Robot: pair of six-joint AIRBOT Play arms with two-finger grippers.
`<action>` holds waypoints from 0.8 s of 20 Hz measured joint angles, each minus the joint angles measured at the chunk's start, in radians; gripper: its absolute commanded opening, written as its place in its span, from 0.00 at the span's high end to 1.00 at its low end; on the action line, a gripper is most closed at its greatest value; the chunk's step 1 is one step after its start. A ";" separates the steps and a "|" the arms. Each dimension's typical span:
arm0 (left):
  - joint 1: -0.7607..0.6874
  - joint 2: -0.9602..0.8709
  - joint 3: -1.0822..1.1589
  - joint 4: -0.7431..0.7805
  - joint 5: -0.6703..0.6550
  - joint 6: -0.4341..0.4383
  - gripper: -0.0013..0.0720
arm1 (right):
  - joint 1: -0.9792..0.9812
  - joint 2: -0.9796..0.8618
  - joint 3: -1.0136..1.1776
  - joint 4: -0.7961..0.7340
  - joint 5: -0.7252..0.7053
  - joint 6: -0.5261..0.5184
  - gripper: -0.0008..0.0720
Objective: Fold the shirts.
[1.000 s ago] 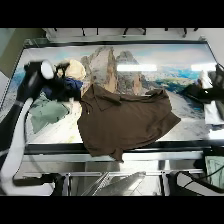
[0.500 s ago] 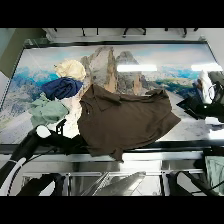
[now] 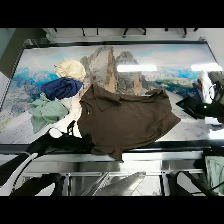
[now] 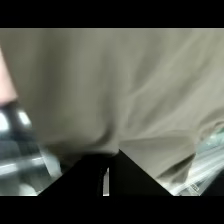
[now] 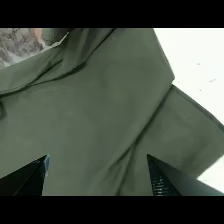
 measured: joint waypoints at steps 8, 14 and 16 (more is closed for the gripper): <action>0.136 0.120 0.267 0.278 -0.187 -0.096 0.96 | -0.125 -0.185 0.010 -0.154 0.016 0.028 0.03; 0.219 0.114 0.316 0.335 -0.268 -0.082 0.96 | -0.103 -0.324 -0.016 -0.122 0.095 -0.070 0.03; 0.217 0.089 0.320 0.338 -0.276 -0.076 0.96 | -0.072 -0.344 -0.041 -0.099 0.121 -0.113 0.03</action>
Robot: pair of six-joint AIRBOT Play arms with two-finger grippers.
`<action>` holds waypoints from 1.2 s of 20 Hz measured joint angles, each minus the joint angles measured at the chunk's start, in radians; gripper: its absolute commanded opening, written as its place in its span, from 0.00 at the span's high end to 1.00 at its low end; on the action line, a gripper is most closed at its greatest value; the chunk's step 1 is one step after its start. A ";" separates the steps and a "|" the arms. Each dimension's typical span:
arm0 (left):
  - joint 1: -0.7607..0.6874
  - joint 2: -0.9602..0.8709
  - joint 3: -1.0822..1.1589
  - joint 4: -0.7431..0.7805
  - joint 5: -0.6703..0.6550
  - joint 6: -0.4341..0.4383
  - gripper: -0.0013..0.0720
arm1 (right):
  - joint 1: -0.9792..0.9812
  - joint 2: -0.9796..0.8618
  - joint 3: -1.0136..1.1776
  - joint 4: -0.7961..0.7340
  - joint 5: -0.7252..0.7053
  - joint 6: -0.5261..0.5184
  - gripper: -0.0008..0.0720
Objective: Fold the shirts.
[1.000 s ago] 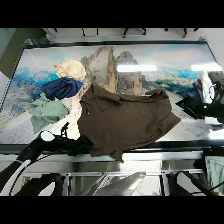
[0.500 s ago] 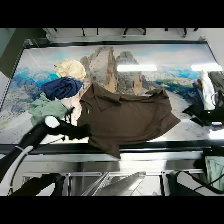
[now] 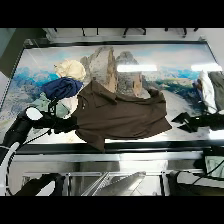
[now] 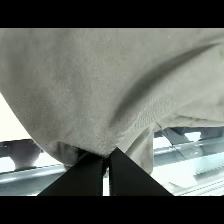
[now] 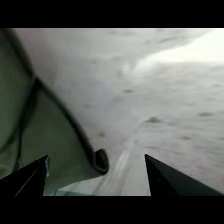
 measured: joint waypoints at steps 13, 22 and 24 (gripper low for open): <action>-0.004 -0.011 0.126 0.015 -0.077 0.015 0.96 | 0.129 0.163 -0.037 -0.021 -0.058 -0.034 0.95; -0.109 0.264 0.416 0.079 -0.196 -0.104 0.96 | 0.145 0.846 0.135 -0.090 0.005 0.212 0.95; -0.134 0.317 0.558 0.160 -0.225 -0.154 0.96 | 0.156 0.918 0.261 -0.174 0.027 0.252 0.95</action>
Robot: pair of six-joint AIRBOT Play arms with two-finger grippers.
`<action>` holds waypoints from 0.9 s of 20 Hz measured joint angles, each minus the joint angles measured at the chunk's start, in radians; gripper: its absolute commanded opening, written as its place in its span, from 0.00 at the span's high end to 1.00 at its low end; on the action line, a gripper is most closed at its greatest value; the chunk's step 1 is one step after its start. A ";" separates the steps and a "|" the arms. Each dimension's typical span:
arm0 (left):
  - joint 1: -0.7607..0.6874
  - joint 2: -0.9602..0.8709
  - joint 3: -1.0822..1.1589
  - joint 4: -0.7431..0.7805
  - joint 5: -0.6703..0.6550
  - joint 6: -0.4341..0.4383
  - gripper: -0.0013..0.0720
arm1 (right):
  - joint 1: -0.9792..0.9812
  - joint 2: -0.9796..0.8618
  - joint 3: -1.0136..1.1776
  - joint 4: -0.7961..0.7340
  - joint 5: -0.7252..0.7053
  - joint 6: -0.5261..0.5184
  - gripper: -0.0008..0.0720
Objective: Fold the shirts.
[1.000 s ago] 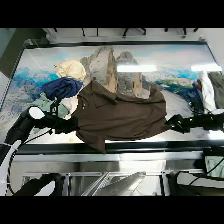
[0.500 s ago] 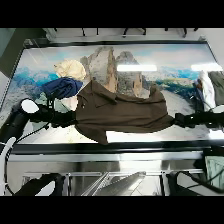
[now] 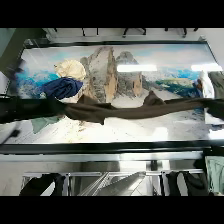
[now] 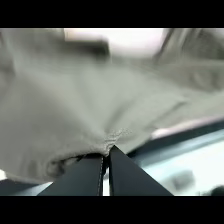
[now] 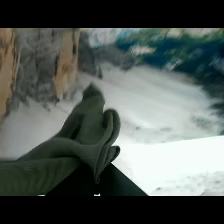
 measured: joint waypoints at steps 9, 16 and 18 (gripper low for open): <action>-0.179 -0.112 0.775 0.282 -0.289 -0.103 0.96 | 0.071 -0.083 0.699 -0.206 0.047 0.027 0.95; -0.288 -0.296 0.665 0.506 -0.240 -0.041 0.96 | 0.080 -0.217 0.644 -0.316 0.133 0.086 0.95; -0.251 -0.380 0.616 0.513 -0.192 -0.001 0.96 | 0.080 -0.255 0.501 -0.338 0.112 0.099 0.95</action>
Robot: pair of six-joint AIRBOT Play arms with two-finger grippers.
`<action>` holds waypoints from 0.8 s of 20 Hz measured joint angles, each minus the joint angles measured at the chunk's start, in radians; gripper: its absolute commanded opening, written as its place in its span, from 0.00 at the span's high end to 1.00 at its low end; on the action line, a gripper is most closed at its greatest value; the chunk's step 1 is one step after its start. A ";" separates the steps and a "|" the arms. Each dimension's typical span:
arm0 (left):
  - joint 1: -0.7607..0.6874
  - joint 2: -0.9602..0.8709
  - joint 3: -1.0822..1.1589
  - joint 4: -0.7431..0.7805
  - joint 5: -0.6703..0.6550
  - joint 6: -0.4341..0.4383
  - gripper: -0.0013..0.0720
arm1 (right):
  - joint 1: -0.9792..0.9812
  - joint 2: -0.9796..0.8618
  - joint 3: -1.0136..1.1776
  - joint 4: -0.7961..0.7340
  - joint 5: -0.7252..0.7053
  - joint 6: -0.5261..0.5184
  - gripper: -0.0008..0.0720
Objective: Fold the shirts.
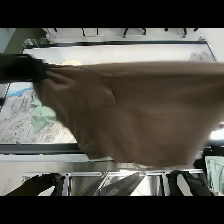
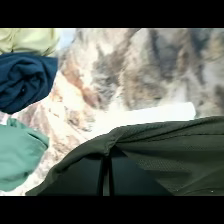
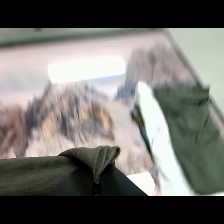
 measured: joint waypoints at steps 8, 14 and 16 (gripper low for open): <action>0.145 -0.401 -0.061 -0.158 0.213 0.121 0.96 | 0.000 -0.367 -0.371 0.053 -0.400 0.012 0.95; 0.163 -0.523 -0.064 -0.148 0.306 0.142 0.96 | 0.021 -0.532 -0.400 0.196 -0.632 -0.083 0.95; 0.166 -0.534 -0.065 -0.143 0.311 0.154 0.96 | 0.024 -0.547 -0.402 0.210 -0.657 -0.103 0.95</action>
